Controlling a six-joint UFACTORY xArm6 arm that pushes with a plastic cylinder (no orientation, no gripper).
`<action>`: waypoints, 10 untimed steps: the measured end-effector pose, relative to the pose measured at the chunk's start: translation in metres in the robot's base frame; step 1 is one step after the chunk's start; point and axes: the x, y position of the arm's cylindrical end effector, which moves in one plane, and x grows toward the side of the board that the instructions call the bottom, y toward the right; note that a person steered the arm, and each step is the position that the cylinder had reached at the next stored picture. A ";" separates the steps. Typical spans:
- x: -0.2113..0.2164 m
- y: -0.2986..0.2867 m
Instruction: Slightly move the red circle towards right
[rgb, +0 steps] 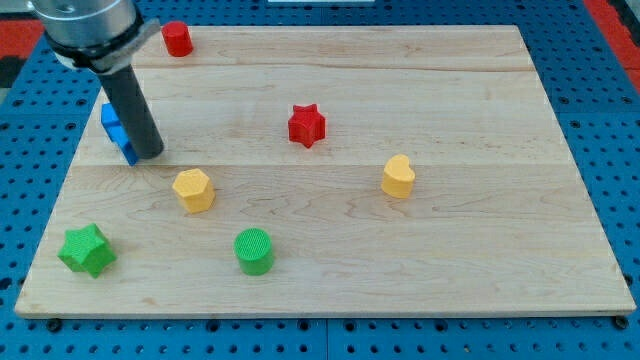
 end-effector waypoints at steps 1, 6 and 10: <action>-0.004 -0.004; -0.055 0.041; -0.224 -0.054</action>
